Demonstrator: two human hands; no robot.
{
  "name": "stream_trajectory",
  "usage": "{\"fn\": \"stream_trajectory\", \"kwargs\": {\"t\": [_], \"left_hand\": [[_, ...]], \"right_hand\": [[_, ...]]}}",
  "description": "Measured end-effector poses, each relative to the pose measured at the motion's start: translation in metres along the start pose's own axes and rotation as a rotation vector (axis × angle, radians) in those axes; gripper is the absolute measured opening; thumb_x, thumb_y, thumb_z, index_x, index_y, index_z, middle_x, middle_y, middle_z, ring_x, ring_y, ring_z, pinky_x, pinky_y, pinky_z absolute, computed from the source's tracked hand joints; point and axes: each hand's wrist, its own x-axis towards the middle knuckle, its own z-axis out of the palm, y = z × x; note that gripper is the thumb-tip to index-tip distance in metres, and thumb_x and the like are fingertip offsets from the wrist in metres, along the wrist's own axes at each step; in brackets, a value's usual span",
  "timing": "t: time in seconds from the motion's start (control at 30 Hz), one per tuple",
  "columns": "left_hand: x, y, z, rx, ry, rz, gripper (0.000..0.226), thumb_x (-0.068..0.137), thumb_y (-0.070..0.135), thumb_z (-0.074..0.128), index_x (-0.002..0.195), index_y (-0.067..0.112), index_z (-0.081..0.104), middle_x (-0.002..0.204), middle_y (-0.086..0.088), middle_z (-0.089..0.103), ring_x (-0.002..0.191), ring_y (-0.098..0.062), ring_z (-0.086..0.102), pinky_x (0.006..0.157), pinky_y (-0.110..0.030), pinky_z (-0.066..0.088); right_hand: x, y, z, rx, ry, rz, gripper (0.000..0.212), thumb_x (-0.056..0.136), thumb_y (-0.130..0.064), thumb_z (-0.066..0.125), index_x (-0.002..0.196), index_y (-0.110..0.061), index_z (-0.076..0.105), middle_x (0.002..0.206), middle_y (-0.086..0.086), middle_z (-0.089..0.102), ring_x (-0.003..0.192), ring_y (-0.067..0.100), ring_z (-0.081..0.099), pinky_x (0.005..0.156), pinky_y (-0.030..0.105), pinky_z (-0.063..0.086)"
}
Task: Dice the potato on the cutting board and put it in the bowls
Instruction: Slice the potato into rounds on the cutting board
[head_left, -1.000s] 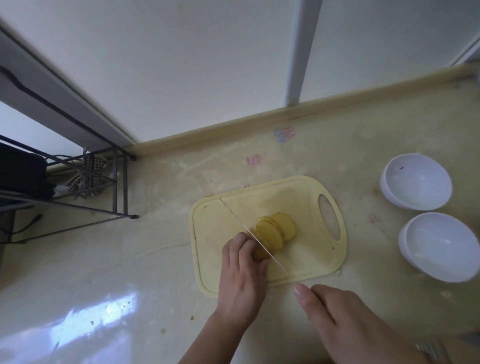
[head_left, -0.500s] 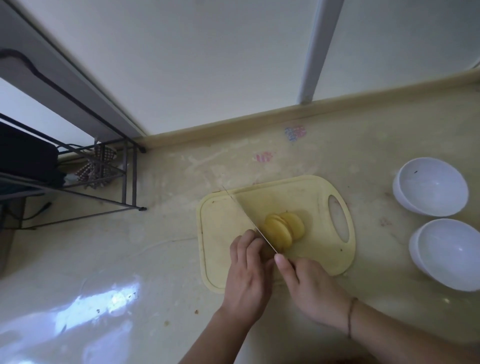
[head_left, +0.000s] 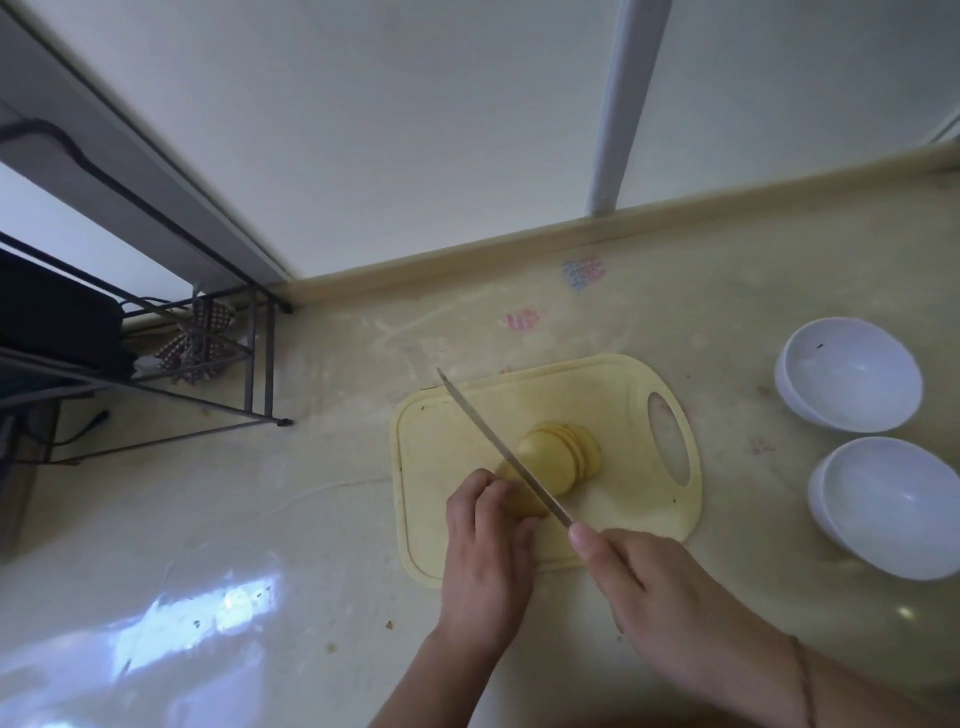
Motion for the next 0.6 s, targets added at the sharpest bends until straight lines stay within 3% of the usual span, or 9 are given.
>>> {"fn": "stream_trajectory", "kwargs": {"t": [0.13, 0.27, 0.43, 0.53, 0.6], "left_hand": [[0.001, -0.001, 0.003, 0.014, -0.023, -0.007, 0.035, 0.098, 0.026, 0.049, 0.13, 0.01, 0.049, 0.134, -0.011, 0.045, 0.131, -0.021, 0.043, 0.103, -0.041, 0.045], [0.005, 0.007, -0.001, -0.016, -0.02, 0.014, 0.033, 0.099, 0.028, 0.047, 0.13, 0.017, 0.047, 0.135, -0.005, 0.042, 0.127, -0.024, 0.048, 0.108, -0.032, 0.041], [0.008, 0.011, -0.002, -0.02, 0.003, 0.029, 0.029, 0.097, 0.027, 0.05, 0.124, 0.019, 0.047, 0.134, 0.011, 0.039, 0.126, -0.011, 0.043, 0.109, -0.015, 0.032], [0.008, 0.01, -0.001, -0.016, 0.006, 0.05, 0.027, 0.097, 0.024, 0.051, 0.123, 0.018, 0.048, 0.133, 0.01, 0.04, 0.125, -0.01, 0.042, 0.109, -0.015, 0.031], [0.008, 0.01, 0.001, -0.019, 0.009, 0.061, 0.027, 0.097, 0.024, 0.05, 0.123, 0.017, 0.048, 0.133, 0.007, 0.041, 0.125, -0.01, 0.042, 0.109, -0.016, 0.031]], "right_hand": [[-0.018, 0.002, 0.002, -0.012, 0.024, 0.036, 0.069, 0.067, -0.082, 0.016, 0.062, -0.02, 0.046, 0.058, -0.013, 0.06, 0.066, 0.011, 0.061, 0.073, 0.032, 0.047], [-0.023, 0.002, 0.001, 0.007, 0.02, 0.058, 0.083, 0.059, -0.097, 0.005, 0.06, -0.027, 0.048, 0.067, -0.026, 0.061, 0.067, 0.005, 0.056, 0.07, 0.026, 0.044], [-0.028, 0.002, 0.0, -0.018, 0.015, 0.105, 0.073, 0.067, -0.087, 0.011, 0.059, -0.023, 0.045, 0.061, -0.023, 0.06, 0.062, 0.009, 0.053, 0.071, 0.03, 0.046], [-0.03, 0.003, 0.001, -0.032, 0.029, 0.098, 0.084, 0.06, -0.096, 0.003, 0.062, -0.026, 0.048, 0.064, -0.024, 0.06, 0.062, 0.009, 0.052, 0.067, 0.029, 0.043], [-0.031, 0.003, 0.001, -0.032, 0.038, 0.111, 0.07, 0.073, -0.083, 0.014, 0.061, -0.021, 0.042, 0.065, -0.03, 0.058, 0.062, 0.011, 0.052, 0.069, 0.029, 0.043]]}}
